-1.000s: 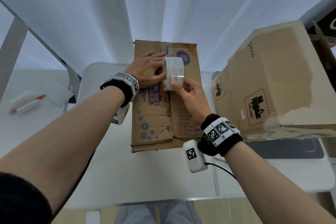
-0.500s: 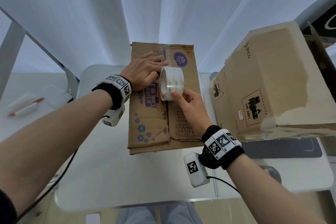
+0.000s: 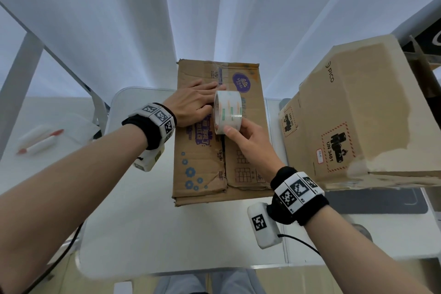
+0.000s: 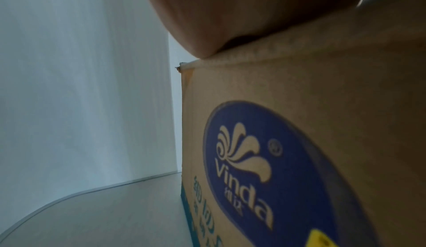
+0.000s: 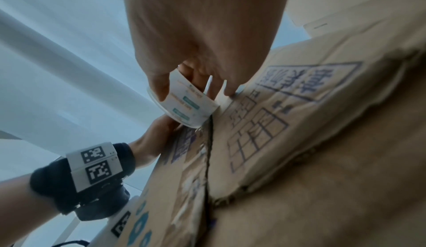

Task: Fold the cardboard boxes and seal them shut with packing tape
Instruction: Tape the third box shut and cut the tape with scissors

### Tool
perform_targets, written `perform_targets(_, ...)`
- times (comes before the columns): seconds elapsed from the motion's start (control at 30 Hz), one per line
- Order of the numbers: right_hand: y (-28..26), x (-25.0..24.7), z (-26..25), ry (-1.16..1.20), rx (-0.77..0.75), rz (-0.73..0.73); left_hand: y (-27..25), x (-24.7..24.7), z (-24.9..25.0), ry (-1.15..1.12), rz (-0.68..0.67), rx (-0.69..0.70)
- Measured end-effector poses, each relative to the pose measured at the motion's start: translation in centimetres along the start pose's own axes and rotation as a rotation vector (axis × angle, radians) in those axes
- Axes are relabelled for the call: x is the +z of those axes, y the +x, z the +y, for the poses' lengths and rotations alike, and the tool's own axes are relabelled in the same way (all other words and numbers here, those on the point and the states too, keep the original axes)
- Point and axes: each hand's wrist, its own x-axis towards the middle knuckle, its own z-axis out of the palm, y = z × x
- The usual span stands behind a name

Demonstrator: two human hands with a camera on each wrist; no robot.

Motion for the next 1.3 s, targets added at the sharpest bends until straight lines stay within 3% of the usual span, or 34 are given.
perform_targets(0.5,-0.8,-0.5,-0.5,0.124,-0.046,-0.002,-0.4,0.5,0.2,-0.033,0.119,-0.007)
perform_targets(1.3,-2.6,-0.5,-0.4,0.102,-0.072,0.041,0.2,0.8,0.9,-0.019,0.129,-0.047)
